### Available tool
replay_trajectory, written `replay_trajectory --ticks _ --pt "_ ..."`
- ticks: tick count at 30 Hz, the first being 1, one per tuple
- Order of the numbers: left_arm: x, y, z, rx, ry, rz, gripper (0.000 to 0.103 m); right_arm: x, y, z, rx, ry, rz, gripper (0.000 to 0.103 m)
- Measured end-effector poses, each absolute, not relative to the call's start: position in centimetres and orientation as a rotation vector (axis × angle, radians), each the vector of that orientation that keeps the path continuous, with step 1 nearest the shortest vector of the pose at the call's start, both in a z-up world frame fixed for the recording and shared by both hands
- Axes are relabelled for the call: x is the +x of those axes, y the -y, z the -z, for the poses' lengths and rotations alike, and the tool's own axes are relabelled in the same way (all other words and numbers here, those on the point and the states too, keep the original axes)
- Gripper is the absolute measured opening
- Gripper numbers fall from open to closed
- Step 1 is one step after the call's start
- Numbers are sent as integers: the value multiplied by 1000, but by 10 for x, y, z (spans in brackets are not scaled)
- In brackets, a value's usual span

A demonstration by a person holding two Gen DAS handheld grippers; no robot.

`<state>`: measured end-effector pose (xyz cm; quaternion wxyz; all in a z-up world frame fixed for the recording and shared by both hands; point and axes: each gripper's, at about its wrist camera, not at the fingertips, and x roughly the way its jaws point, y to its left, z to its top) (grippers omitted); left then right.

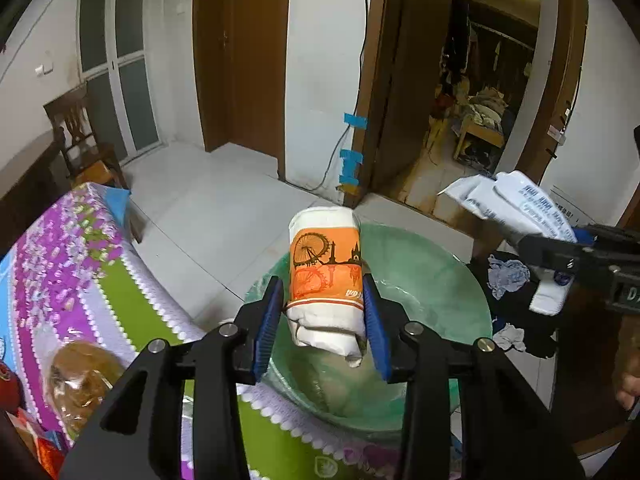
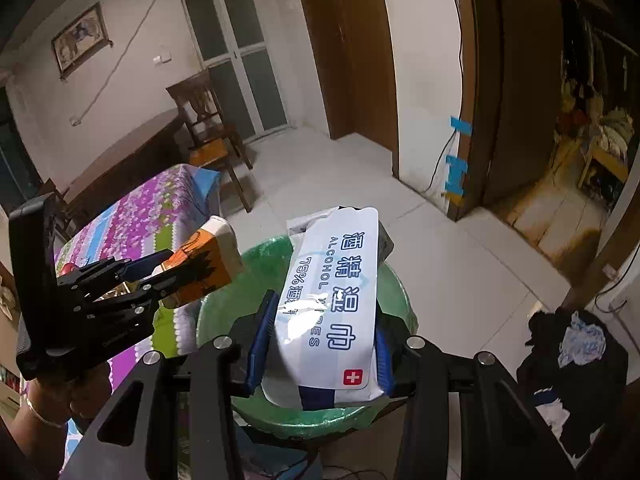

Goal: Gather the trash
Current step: 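Carry both items over the green bin and open both grippers to drop them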

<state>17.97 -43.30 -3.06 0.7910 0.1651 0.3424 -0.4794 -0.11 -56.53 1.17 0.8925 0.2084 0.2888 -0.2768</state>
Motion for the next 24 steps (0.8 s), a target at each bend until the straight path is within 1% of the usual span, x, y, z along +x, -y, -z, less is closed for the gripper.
replay_trajectory --ticks 1,2,3,5,15,18,24 --pt "180 435 32 358 -745 1026 43 5 570 -8 439 -609 560 45" --pt "181 437 34 361 -756 1007 56 11 575 -3 442 -621 543 47" --pt "185 438 36 354 -772 989 63 15 578 2 445 -618 548 52" --pt "187 434 35 337 -781 980 63 18 584 9 453 -612 573 58" --pt "184 401 28 269 -760 916 63 6 583 20 473 -580 577 57" --pt "177 384 25 253 -729 893 67 4 573 19 451 -561 580 57" --pt "155 327 29 250 -644 813 70 -2 528 18 351 -482 568 57"
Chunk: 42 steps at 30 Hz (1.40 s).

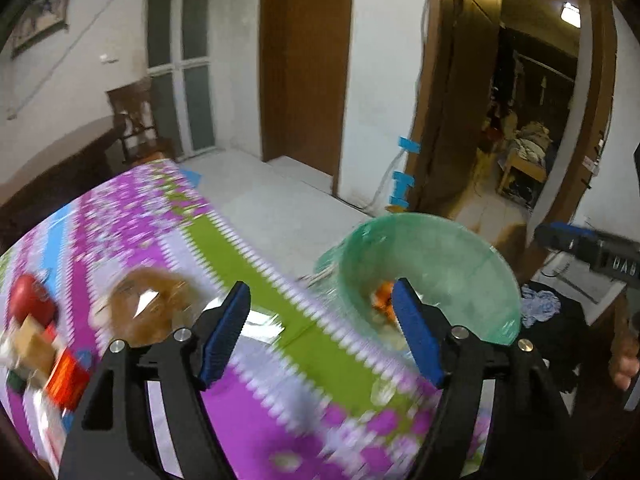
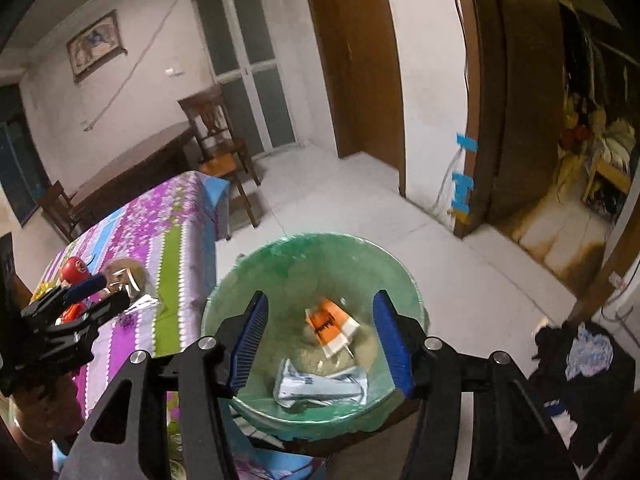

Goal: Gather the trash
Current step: 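Carry both items over the green bin and open both grippers to drop them, then grasp the white medicine box with the left gripper while the right grasps an orange wrapper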

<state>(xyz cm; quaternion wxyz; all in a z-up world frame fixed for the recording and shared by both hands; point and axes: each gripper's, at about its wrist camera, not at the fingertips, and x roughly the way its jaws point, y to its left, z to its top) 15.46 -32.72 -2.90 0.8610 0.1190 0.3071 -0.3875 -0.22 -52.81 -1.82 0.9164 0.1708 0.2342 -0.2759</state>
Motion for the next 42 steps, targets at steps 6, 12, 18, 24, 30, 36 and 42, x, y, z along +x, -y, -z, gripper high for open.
replay_trajectory --ticks 6,12,18,24,30,36,42 --pt "146 248 36 173 -623 665 71 11 457 25 222 -358 534 57" --pt "142 143 30 17 -650 562 71 60 376 52 175 -389 300 57" --pt "144 32 29 -133 -687 409 72 119 282 74 -31 -504 -37 65" --pt "139 -33 40 -288 -753 359 72 166 209 67 -443 -523 -305 88" --pt "135 -52 48 -330 -767 330 74 230 192 72 -579 -612 -468 88" --pt "135 -52 48 -316 -768 330 76 226 198 84 -529 -670 -570 22" --pt "143 -24 44 -241 -773 386 79 139 196 89 -447 -607 -559 14"
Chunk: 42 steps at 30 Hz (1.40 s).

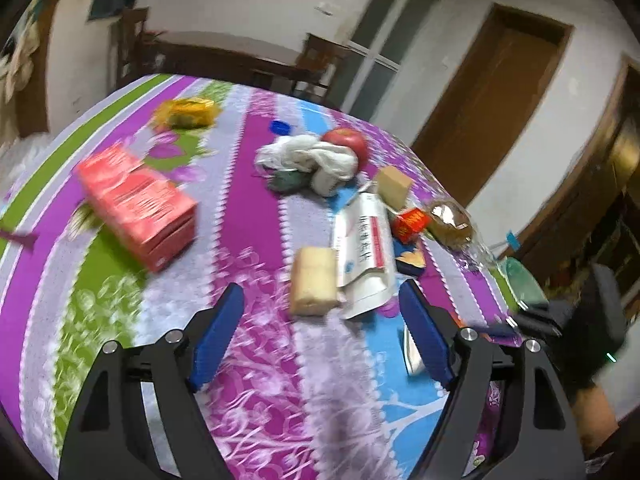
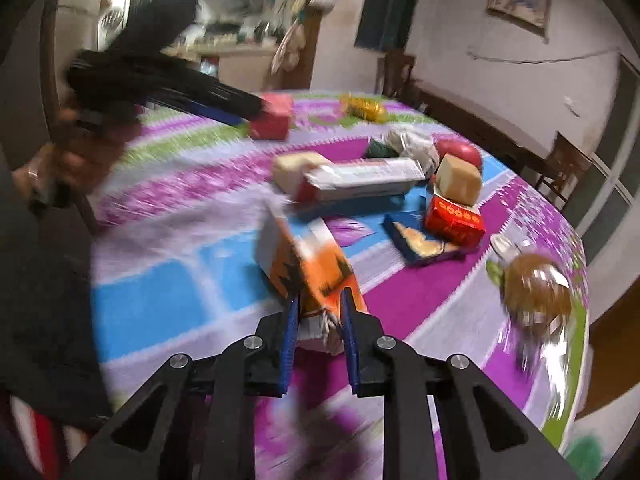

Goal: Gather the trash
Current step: 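Grasp the white medicine box with the left gripper while the right grasps an orange wrapper, then carry the medicine box and orange wrapper over the green bin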

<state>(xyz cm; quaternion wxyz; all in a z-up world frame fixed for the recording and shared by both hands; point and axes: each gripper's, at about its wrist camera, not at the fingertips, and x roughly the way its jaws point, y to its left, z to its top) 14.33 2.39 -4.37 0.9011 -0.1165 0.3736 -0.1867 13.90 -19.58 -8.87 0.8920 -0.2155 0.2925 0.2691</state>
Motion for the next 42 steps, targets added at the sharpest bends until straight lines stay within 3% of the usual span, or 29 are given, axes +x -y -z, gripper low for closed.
replay_trajectory --ticks 11,19,24,35,42 --pt "209 73 61 72 -881 452 77 49 254 78 62 -443 -338 11" --pt "252 86 81 131 -1016 409 72 34 262 82 87 -446 -284 11" --pt "249 82 78 118 -1041 460 55 36 263 81 117 -427 -287 11" --pt "243 86 84 164 -1056 535 59 55 269 82 176 -439 -260 12" --pt "235 77 74 121 -979 514 48 58 269 79 191 -428 -227 11"
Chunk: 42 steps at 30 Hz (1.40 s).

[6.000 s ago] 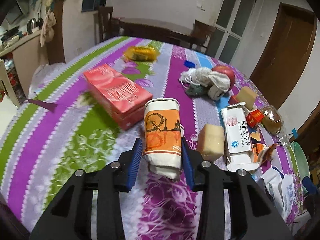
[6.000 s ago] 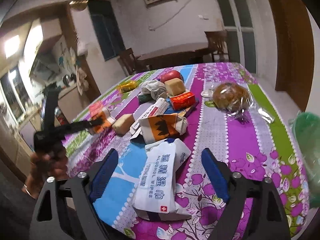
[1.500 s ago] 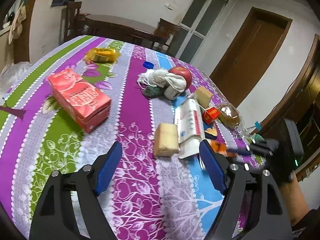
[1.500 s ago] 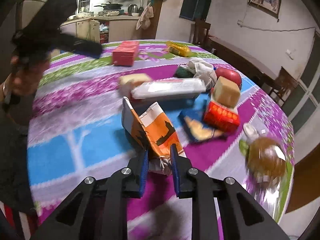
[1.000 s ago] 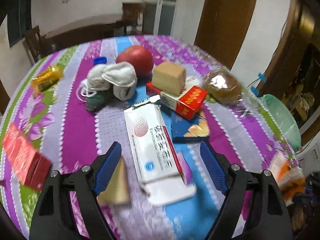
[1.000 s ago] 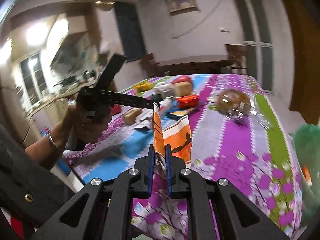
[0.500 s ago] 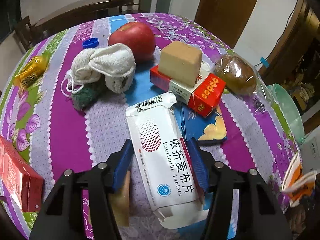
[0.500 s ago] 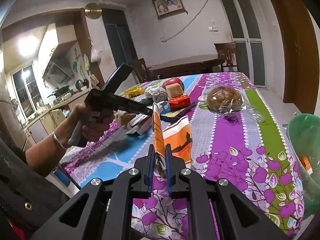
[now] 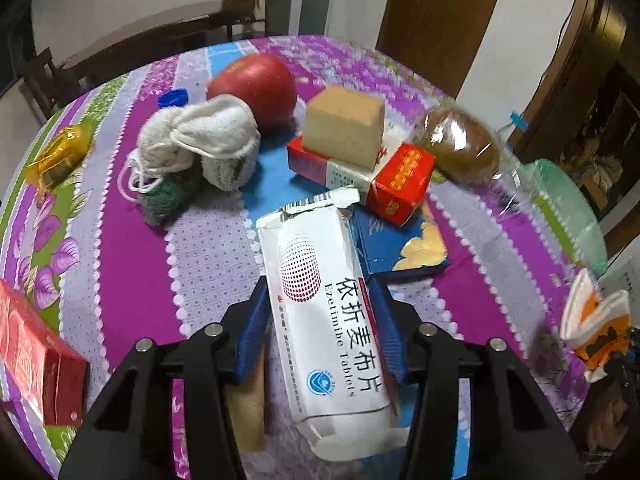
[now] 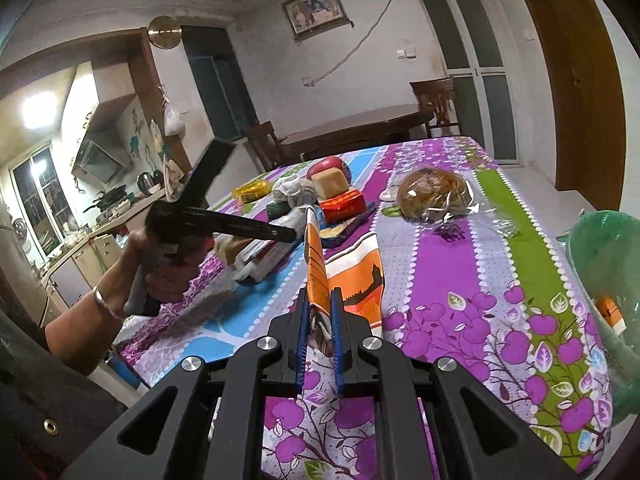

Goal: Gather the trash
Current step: 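Carry the medicine box and orange wrapper over the green bin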

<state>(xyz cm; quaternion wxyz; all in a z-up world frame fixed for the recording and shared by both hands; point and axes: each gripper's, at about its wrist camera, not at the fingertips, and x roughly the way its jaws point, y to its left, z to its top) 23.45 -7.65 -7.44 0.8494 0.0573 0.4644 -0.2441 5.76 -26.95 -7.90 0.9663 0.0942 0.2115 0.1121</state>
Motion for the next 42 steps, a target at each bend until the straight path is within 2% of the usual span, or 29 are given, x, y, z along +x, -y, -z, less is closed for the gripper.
replay_trajectory --ticks 13,20,42 --pt "173 49 -11 -9 -731 429 47 81 272 59 245 -416 -140 11" --pt "138 78 -3 63 -679 353 47 86 266 45 270 -408 -87 11" --pt "120 115 15 164 -636 258 47 67 248 38 164 -389 43 11"
